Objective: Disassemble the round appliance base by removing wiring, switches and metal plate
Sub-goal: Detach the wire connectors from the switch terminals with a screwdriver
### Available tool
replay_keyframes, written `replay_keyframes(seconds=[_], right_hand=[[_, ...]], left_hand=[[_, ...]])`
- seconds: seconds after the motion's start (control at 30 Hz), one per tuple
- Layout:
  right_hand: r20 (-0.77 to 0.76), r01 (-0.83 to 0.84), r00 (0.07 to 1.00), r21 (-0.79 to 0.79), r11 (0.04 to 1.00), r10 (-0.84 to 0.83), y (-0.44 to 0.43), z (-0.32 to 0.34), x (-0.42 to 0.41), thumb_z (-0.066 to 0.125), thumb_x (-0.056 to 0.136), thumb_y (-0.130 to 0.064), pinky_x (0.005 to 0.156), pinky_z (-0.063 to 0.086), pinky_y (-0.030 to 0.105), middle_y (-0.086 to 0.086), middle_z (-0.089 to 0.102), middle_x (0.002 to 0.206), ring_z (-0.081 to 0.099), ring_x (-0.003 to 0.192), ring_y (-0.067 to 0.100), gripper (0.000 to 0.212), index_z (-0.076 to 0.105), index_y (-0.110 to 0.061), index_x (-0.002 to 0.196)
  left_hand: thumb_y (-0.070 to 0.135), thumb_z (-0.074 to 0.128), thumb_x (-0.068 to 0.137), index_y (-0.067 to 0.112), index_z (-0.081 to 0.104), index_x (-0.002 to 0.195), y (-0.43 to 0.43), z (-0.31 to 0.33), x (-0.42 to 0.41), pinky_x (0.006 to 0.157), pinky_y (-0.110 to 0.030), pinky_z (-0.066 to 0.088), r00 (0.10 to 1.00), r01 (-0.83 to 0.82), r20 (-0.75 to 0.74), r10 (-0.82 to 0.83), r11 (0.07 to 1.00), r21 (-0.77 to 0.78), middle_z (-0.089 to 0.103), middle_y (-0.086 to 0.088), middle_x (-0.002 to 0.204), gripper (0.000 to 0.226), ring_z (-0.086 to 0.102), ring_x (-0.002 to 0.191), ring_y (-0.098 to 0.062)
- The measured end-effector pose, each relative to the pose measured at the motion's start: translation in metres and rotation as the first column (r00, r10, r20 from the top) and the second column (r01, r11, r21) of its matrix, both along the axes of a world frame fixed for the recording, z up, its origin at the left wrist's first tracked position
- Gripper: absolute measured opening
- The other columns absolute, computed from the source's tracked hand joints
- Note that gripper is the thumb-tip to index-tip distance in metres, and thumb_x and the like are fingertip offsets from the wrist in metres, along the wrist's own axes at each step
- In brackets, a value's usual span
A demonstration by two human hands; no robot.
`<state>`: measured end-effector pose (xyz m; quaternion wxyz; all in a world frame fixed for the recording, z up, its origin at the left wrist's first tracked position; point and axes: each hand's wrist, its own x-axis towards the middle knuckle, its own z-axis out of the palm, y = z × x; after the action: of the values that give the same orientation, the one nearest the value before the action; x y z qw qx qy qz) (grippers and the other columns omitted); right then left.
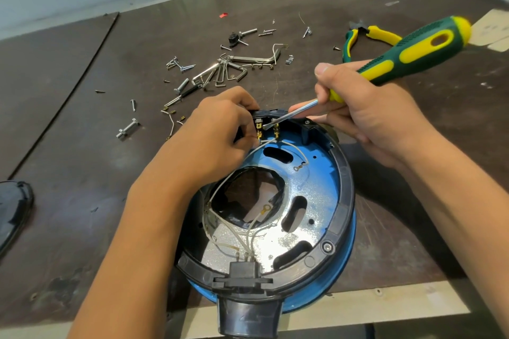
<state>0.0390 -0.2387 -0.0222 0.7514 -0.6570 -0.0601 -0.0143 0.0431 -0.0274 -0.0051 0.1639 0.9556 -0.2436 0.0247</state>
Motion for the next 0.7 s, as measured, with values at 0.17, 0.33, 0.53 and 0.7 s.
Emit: replay_keyframes(seconds=[0.17, 0.33, 0.53, 0.7], right_hand=[[0.011, 0.012, 1.000, -0.034, 0.999, -0.011, 0.0000, -0.0015, 0.0006, 0.052, 0.106, -0.018, 0.042, 0.035, 0.011, -0.013, 0.046, 0.040, 0.053, 0.034, 0.001, 0.041, 0.053, -0.010, 0.066], [-0.011, 0.022, 1.000, -0.009, 1.000, -0.022, -0.0005, -0.0012, 0.0005, 0.053, 0.105, -0.019, 0.034, 0.026, 0.007, -0.010, 0.046, 0.044, 0.042, 0.028, 0.002, 0.041, 0.054, -0.011, 0.065], [-0.044, 0.026, 0.999, 0.025, 0.999, -0.025, -0.0017, -0.0007, 0.0016, 0.053, 0.105, -0.017, 0.033, 0.025, 0.006, 0.000, 0.046, 0.057, 0.047, 0.029, 0.000, 0.040, 0.053, -0.009, 0.065], [-0.075, 0.015, 0.997, 0.032, 0.999, -0.013, -0.0024, 0.0003, 0.0023, 0.050, 0.105, -0.017, 0.031, 0.018, 0.009, 0.005, 0.042, 0.063, 0.047, 0.027, 0.000, 0.040, 0.050, -0.010, 0.066]], left_hand=[[0.005, 0.075, 0.081, 0.013, 0.074, 0.070, -0.0002, 0.0001, -0.0002, 0.081, -0.043, 0.051, 1.000, 0.006, 0.001, -0.006, 1.000, 0.001, 0.060, 0.003, 0.116, 0.014, 0.063, 0.088, -0.020], [0.005, 0.075, 0.080, 0.013, 0.073, 0.069, 0.0001, -0.0003, -0.0001, 0.082, -0.040, 0.050, 1.000, 0.010, 0.003, -0.010, 1.000, 0.002, 0.060, 0.003, 0.115, 0.014, 0.062, 0.090, -0.019], [0.007, 0.077, 0.081, 0.013, 0.074, 0.072, 0.0002, 0.0003, 0.0007, 0.083, -0.042, 0.050, 1.000, 0.003, -0.007, -0.003, 1.000, 0.019, 0.059, 0.004, 0.118, 0.012, 0.062, 0.091, -0.019], [0.005, 0.076, 0.082, 0.012, 0.075, 0.073, -0.0002, 0.0005, 0.0005, 0.084, -0.041, 0.050, 1.000, -0.001, -0.014, 0.002, 0.999, 0.038, 0.059, 0.003, 0.121, 0.011, 0.061, 0.094, -0.018]])
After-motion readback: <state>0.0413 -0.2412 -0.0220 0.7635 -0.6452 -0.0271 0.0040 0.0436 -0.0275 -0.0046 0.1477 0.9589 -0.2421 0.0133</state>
